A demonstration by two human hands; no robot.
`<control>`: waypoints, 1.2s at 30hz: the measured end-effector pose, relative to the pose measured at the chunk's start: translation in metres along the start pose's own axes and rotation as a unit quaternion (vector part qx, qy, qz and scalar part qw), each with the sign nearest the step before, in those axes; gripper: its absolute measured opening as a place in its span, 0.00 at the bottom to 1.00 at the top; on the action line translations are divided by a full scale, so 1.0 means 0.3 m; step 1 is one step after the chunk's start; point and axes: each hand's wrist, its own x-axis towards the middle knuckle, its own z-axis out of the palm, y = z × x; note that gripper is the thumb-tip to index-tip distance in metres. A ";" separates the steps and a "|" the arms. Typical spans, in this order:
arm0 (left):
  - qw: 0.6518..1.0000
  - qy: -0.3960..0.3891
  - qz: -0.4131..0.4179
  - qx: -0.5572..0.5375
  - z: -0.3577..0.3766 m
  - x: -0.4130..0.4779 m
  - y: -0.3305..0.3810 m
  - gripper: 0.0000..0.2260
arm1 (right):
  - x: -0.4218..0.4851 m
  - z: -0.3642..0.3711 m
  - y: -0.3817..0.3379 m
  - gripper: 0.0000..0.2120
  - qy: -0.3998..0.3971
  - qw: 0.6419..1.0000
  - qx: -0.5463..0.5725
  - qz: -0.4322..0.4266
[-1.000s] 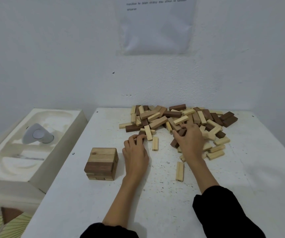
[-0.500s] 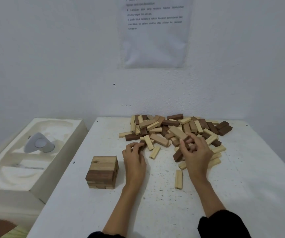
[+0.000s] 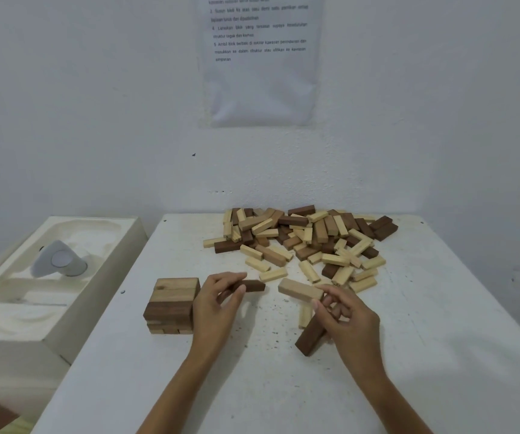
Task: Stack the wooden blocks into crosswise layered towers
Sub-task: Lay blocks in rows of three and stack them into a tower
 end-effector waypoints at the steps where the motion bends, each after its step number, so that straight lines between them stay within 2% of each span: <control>1: 1.000 -0.014 -0.001 -0.003 -0.023 -0.026 0.003 0.11 | -0.012 -0.009 -0.003 0.17 -0.009 1.000 -0.008 0.003; 6: 0.998 -0.066 -0.008 0.010 -0.132 -0.147 -0.006 0.14 | -0.050 -0.043 -0.021 0.15 -0.066 0.997 -0.015 0.040; 8: 0.997 -0.074 -0.017 0.020 -0.160 -0.181 -0.015 0.16 | -0.054 -0.065 -0.025 0.13 -0.138 0.987 0.022 0.082; 11: 0.995 -0.086 -0.027 0.037 -0.177 -0.213 -0.020 0.17 | -0.053 -0.096 -0.023 0.10 -0.309 0.943 0.029 0.123; 14: 0.992 -0.114 -0.028 0.041 -0.178 -0.228 -0.009 0.16 | -0.041 -0.100 -0.032 0.09 -0.375 0.921 -0.035 0.102; 19: 0.983 -0.181 -0.031 0.020 -0.173 -0.230 0.007 0.18 | -0.034 -0.073 -0.040 0.11 -0.383 0.916 -0.117 0.032; 22: 0.974 -0.225 0.005 0.037 -0.186 -0.197 0.007 0.22 | -0.055 -0.070 -0.047 0.12 -0.336 0.930 -0.147 0.032; 24: 0.965 -0.252 0.020 0.070 -0.190 -0.168 0.010 0.23 | -0.072 -0.078 -0.067 0.15 -0.295 0.932 -0.211 0.016; 26: 0.950 -0.294 0.029 0.101 -0.184 -0.144 0.021 0.24 | -0.102 -0.077 -0.092 0.22 -0.263 0.915 -0.306 0.005; 29: 0.927 -0.352 0.028 0.128 -0.179 -0.118 0.034 0.32 | -0.171 -0.021 -0.106 0.27 -0.215 0.881 -0.418 -0.050; 33: 0.908 -0.395 -0.021 0.140 -0.195 -0.083 0.034 0.42 | -0.191 0.049 -0.089 0.28 -0.152 0.882 -0.439 -0.085; 36: 0.902 -0.410 -0.028 0.132 -0.203 -0.069 0.027 0.42 | -0.162 0.052 -0.093 0.22 -0.200 0.902 -0.381 -0.034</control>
